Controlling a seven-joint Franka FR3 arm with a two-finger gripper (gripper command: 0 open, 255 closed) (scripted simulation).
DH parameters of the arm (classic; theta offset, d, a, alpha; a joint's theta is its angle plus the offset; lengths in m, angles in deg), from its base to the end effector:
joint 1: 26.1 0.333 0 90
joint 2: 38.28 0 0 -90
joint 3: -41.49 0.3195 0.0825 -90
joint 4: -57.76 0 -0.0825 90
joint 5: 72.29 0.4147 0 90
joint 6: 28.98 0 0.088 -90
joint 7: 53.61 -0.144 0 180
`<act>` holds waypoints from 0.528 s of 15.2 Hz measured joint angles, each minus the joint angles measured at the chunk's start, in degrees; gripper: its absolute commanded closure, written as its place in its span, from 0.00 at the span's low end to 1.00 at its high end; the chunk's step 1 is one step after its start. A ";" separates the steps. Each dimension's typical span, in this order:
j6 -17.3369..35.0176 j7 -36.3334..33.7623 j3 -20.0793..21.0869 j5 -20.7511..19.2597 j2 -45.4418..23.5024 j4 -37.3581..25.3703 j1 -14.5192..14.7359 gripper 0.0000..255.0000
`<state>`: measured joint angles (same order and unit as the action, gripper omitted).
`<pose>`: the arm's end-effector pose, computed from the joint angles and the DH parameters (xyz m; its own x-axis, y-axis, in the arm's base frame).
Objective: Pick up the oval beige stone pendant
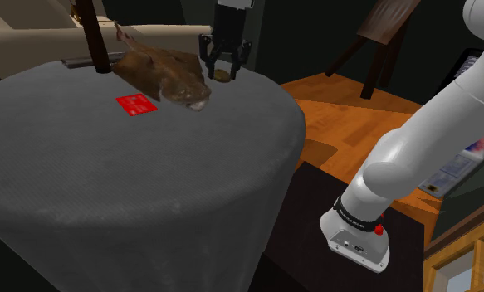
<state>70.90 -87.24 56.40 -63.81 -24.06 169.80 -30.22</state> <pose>0.5044 0.1247 0.5431 0.9097 -0.4147 -0.0230 -0.4151 -0.9058 -0.0845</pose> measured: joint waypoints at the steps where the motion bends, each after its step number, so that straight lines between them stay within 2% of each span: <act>1: 0.00 0.00 0.00 0.00 0.00 0.00 0.00 1.00; 8: -2.34 -0.34 -0.01 -0.16 -0.40 -2.77 -0.03 1.00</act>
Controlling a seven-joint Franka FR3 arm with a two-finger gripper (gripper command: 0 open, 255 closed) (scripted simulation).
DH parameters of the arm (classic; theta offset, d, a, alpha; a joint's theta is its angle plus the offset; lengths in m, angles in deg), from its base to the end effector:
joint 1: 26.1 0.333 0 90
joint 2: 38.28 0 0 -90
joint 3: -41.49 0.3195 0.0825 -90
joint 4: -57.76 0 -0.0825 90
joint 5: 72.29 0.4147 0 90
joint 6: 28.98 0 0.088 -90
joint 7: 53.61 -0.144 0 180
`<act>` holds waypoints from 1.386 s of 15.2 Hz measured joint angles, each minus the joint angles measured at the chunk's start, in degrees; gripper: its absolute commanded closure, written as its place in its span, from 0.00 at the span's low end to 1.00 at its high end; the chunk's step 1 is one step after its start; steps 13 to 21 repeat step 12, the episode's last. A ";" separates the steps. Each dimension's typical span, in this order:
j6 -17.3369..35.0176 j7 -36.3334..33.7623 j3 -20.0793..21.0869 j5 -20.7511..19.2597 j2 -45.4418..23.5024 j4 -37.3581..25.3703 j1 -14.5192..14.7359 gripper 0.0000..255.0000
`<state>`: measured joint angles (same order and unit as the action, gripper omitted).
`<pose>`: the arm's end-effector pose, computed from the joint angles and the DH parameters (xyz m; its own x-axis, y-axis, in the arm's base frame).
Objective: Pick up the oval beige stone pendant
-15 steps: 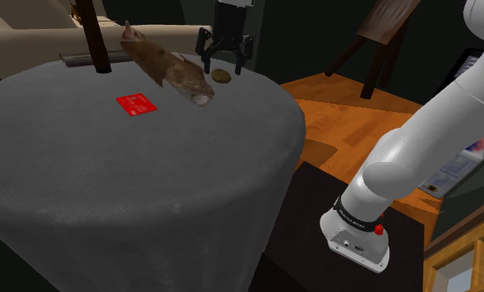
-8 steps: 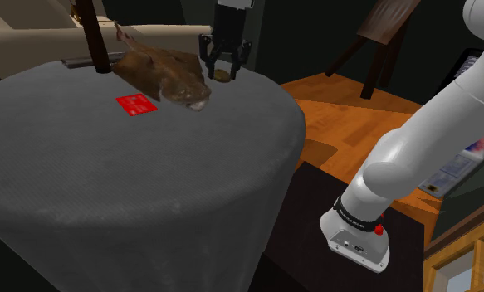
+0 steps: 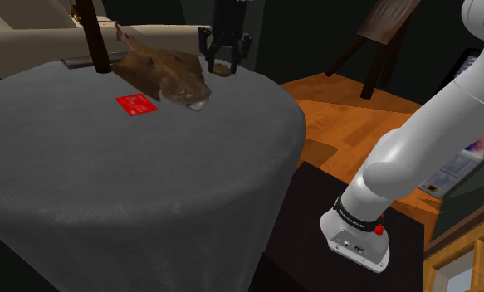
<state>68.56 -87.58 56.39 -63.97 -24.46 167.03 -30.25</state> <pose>0.5052 0.1257 0.5607 0.9097 -0.4146 -0.0228 -0.4150 -0.9059 -0.0846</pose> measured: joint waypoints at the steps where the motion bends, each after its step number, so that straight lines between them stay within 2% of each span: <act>1: -0.85 -0.04 -0.06 -0.03 -0.02 -0.88 -0.03 1.00; 12: -8.92 -1.15 -0.08 -0.57 -1.97 -10.91 -0.15 1.00; 21: -8.92 -1.15 -0.08 -0.57 -1.97 -10.91 -0.15 1.00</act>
